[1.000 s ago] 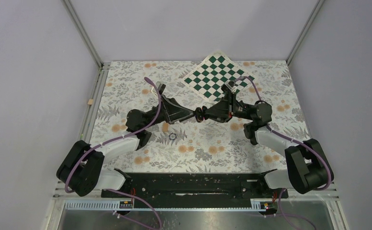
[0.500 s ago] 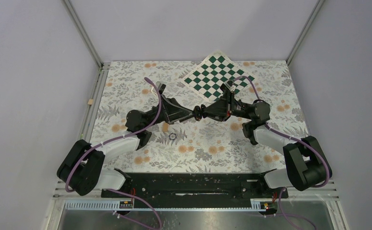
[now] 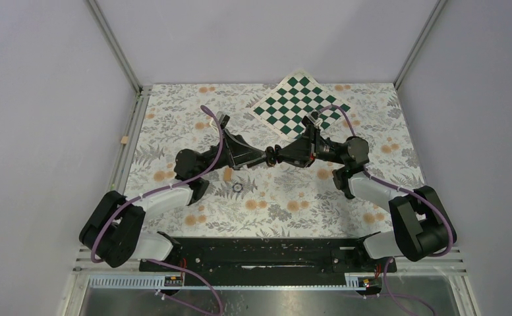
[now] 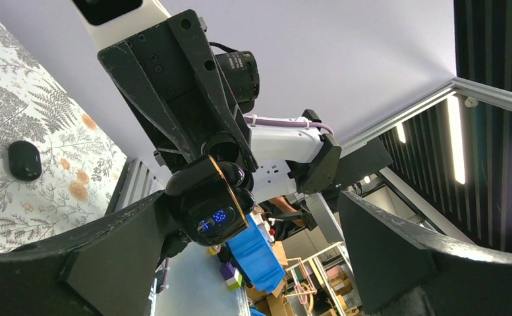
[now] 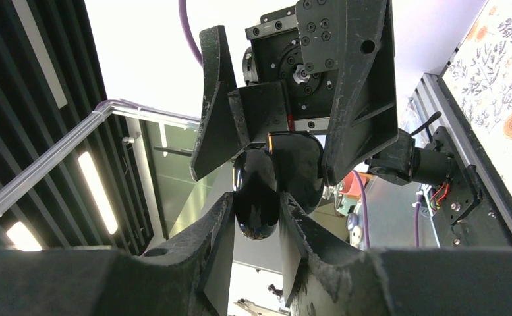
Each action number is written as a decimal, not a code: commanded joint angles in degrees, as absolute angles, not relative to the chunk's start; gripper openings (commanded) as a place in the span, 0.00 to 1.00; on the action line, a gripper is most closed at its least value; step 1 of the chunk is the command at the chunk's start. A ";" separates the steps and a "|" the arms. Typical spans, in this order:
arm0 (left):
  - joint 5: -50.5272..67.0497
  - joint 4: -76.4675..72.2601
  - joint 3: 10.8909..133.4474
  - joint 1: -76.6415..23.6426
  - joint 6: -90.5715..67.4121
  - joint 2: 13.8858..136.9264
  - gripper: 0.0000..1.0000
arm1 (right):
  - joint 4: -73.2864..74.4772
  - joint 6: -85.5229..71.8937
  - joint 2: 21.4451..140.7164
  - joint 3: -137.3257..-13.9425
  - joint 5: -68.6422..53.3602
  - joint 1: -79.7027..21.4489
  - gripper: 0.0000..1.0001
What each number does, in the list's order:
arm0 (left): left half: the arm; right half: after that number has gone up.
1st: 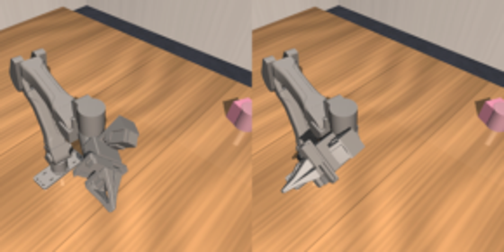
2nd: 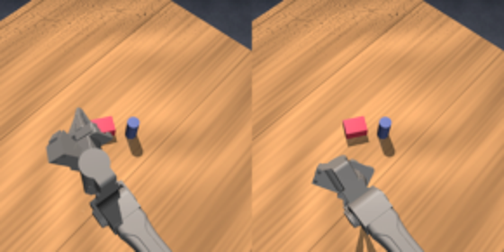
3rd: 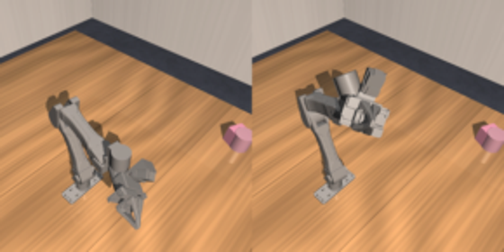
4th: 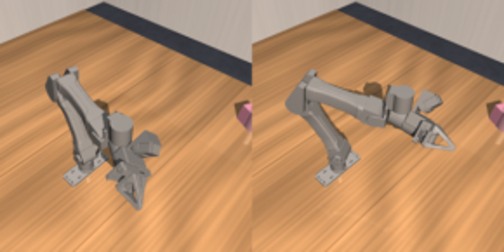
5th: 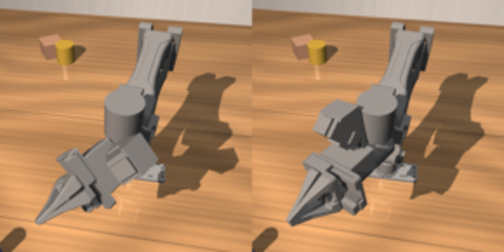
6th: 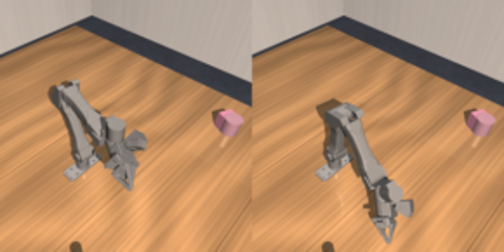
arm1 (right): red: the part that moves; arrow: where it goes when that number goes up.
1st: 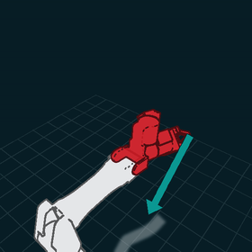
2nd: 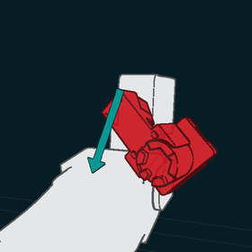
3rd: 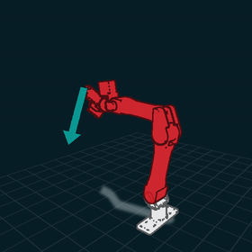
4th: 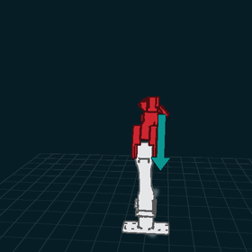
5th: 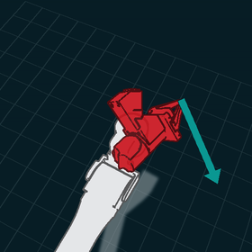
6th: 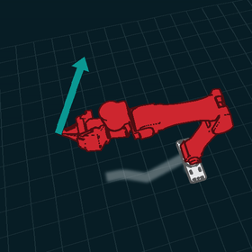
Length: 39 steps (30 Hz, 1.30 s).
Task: Insert the wireless bluetooth earbuds into the charging case
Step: Close the charging case with the earbuds at the center of the board.
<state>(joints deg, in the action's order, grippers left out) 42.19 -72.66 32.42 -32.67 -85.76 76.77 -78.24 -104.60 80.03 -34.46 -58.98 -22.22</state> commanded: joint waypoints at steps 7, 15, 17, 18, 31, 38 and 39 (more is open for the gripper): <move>43.64 -71.23 35.11 -32.61 -82.58 72.33 0.99 | -68.32 -94.61 78.13 -34.08 -58.46 -22.76 0.00; 43.51 -69.39 35.68 -32.61 -81.84 70.96 0.99 | -43.92 -78.47 72.16 -36.35 -58.17 -22.72 0.00; 43.55 -68.98 35.93 -32.60 -81.74 70.70 0.99 | -36.58 -73.62 70.80 -37.35 -57.55 -22.77 0.00; 43.61 -68.81 36.01 -32.56 -81.66 70.57 0.99 | -33.57 -71.61 70.27 -37.76 -57.23 -22.76 0.00; 39.83 -36.99 39.41 -31.97 -63.71 62.85 0.99 | -22.21 -64.74 67.49 -40.84 -56.02 -22.61 0.00; 27.14 -1.05 49.34 -31.73 -41.00 56.84 0.99 | -17.95 -61.72 67.02 -39.98 -55.13 -22.35 0.00; 26.21 -0.21 49.81 -31.54 -40.07 56.46 0.99 | -17.33 -61.28 67.00 -39.82 -54.92 -22.21 0.00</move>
<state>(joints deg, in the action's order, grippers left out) 34.33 -14.87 44.71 -32.10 -53.56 59.24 -20.23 -64.42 68.18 -39.46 -55.92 -22.57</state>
